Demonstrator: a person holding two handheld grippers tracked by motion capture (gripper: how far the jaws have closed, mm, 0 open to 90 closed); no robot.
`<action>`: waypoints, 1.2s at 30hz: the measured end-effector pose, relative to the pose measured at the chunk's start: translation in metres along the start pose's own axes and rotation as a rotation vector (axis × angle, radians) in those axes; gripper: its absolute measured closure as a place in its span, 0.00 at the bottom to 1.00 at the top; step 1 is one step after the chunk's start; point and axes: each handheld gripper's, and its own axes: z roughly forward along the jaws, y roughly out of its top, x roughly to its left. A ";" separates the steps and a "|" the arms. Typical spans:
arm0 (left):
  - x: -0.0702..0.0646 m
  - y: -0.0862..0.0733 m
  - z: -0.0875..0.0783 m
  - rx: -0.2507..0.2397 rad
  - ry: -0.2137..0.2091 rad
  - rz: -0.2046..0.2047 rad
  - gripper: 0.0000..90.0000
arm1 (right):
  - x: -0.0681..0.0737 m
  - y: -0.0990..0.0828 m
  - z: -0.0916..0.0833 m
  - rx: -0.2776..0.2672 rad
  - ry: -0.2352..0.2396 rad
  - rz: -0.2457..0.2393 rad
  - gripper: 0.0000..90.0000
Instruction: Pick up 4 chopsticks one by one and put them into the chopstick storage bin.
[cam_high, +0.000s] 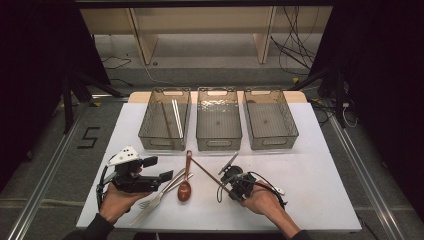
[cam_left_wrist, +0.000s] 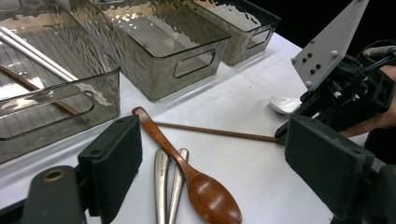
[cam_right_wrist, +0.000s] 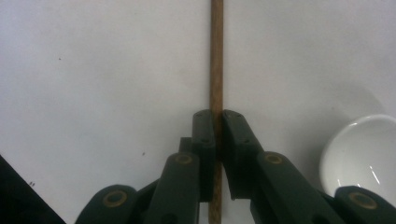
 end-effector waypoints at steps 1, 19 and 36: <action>0.000 0.000 0.000 0.000 -0.001 0.000 0.21 | 0.000 0.000 0.000 0.003 -0.002 0.000 0.94; 0.002 -0.001 0.000 0.004 -0.005 -0.012 0.21 | -0.008 -0.007 -0.012 -0.021 -0.004 -0.022 0.95; 0.004 -0.002 0.004 0.004 -0.025 -0.055 0.21 | -0.012 -0.013 -0.045 -0.254 0.016 0.003 0.95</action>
